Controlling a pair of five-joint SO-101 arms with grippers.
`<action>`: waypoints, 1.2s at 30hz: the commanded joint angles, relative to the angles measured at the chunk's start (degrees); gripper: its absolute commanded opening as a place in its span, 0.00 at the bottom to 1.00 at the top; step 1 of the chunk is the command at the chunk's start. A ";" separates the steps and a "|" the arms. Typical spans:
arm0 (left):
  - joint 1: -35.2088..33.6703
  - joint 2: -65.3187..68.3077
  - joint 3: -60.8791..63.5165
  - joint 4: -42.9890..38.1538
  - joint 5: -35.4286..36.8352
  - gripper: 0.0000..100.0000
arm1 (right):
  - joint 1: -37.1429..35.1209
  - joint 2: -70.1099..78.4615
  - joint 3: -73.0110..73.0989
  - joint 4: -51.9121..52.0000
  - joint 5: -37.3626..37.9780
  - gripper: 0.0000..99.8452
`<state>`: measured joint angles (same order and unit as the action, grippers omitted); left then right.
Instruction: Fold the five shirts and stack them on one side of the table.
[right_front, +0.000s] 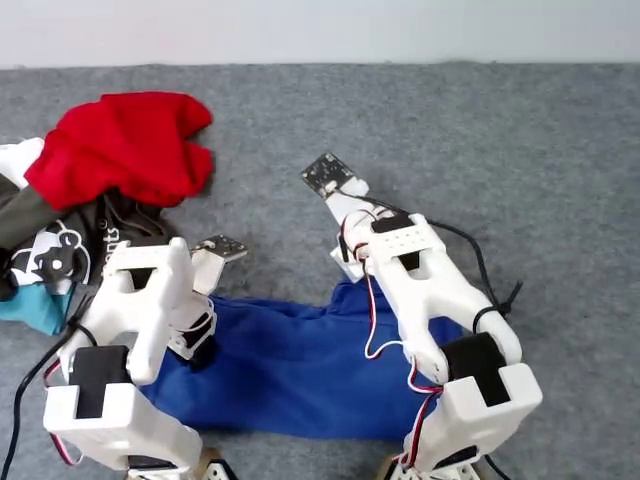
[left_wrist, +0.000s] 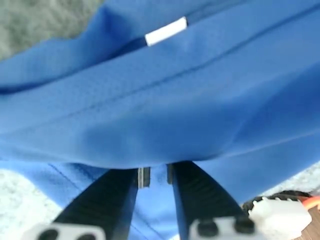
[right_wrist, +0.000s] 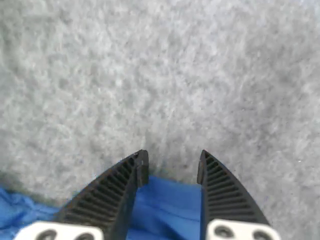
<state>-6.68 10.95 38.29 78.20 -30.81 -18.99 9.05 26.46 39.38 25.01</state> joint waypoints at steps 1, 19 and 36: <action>0.53 0.53 2.95 -2.37 -0.53 0.07 | 0.22 -0.57 -2.20 -1.27 -0.62 0.17; 0.53 0.53 3.21 -2.37 -0.53 0.07 | 6.55 -5.85 -15.65 45.05 3.08 0.17; 0.53 0.53 3.21 -2.37 -0.53 0.07 | 6.81 -5.67 -3.96 35.74 3.34 0.17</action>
<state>-6.68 10.86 38.55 78.02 -30.81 -12.84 5.45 21.45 80.00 27.65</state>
